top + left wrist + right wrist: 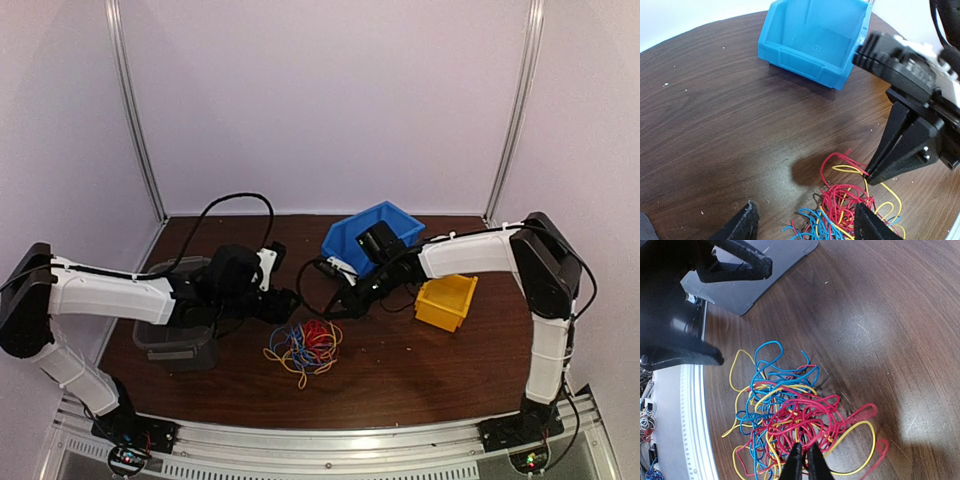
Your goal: Untangle the cables
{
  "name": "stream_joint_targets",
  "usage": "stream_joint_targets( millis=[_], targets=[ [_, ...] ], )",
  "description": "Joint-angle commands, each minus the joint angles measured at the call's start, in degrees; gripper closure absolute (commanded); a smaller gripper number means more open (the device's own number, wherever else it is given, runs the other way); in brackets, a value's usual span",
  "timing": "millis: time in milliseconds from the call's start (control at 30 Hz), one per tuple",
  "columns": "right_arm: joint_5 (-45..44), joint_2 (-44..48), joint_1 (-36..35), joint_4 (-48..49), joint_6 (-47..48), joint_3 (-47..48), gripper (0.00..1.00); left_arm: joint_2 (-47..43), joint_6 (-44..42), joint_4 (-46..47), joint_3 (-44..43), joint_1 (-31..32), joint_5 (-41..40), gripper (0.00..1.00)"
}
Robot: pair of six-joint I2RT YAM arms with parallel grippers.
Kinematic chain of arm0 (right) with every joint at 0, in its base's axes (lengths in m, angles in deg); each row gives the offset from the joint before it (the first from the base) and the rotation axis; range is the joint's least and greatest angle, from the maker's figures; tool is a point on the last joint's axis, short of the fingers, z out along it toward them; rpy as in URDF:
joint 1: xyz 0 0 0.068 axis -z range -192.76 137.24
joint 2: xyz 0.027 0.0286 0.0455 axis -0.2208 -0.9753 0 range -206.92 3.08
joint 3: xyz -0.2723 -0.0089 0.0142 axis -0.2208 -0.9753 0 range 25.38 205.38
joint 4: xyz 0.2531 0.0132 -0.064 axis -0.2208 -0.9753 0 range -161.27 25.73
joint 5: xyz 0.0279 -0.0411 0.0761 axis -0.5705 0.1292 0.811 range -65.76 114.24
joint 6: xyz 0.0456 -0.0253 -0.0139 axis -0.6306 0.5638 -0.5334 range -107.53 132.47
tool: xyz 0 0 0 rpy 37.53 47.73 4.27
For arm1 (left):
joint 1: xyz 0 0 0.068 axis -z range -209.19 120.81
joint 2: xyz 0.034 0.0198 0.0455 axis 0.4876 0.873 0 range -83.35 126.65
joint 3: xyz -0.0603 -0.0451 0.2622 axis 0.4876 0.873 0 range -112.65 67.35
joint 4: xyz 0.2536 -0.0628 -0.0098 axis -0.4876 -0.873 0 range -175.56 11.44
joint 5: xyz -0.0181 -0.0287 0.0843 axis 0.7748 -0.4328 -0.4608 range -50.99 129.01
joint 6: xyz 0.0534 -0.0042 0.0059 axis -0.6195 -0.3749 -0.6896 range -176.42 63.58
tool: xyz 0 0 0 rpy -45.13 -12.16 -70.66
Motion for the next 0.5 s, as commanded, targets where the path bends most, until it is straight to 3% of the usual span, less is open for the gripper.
stream_joint_targets(
  millis=[0,200,367,467],
  targets=[
    [-2.26,-0.29,-0.23,-0.09,-0.33,2.52,1.0,-1.25,-0.83,4.65,1.41,-0.19,3.88,0.33],
    [-2.37,4.87,-0.13,-2.51,3.08,2.95,1.0,4.35,-1.76,9.53,0.17,0.65,16.84,0.33],
    [-1.28,10.21,-0.15,-3.51,4.58,2.0,1.0,7.56,-1.1,11.57,-0.88,2.2,15.25,0.3],
    [0.11,13.53,-0.12,-3.15,4.72,1.53,1.0,9.62,0.08,12.24,-1.46,2.19,14.31,0.35]
  ],
)
